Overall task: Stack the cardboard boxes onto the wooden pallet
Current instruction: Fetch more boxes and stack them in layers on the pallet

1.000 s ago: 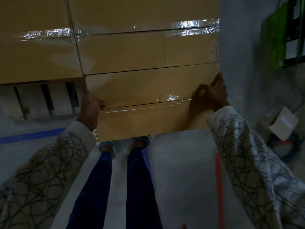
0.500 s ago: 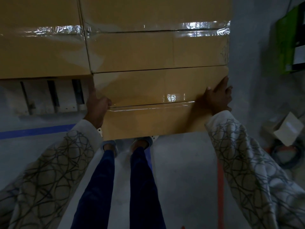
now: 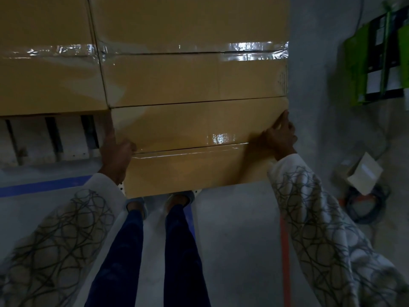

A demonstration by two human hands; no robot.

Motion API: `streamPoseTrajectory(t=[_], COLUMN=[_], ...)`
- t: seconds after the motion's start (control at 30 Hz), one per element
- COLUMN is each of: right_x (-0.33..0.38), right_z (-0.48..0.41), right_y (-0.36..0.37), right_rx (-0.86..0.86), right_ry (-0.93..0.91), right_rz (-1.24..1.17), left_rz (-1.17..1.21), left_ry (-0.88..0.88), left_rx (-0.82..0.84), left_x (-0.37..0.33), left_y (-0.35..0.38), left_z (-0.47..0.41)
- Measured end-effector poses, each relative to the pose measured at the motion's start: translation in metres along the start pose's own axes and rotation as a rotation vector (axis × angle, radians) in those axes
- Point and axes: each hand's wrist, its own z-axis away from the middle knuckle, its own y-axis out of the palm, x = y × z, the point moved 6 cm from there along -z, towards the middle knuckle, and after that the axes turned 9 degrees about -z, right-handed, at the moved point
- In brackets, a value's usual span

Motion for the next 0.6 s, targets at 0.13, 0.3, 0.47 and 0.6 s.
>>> streamPoseTrajectory(t=[0.13,0.3,0.47,0.6], right_x=[0.001,0.007,0.035,0.049], right_z=[-0.005,0.001,0.060,0.163], right_y=[0.000,0.002,0.028,0.060], right_rx=[0.037,-0.013,-0.139,0.143], right_ry=[0.005,0.016,-0.174,-0.264], right_rz=[0.043,0.150,0.160,0.288], left_rz=[0.012,-0.111,-0.383,-0.593], left_ry=[0.115,0.096,0.102,0.231], left_rx=[0.012,0.017,0.038,0.047], left_x=[-0.009,-0.008,0.001,-0.038], left_y=[0.007,0.003,-0.021,-0.057], left_z=[0.007,0.007,0.015,0.097])
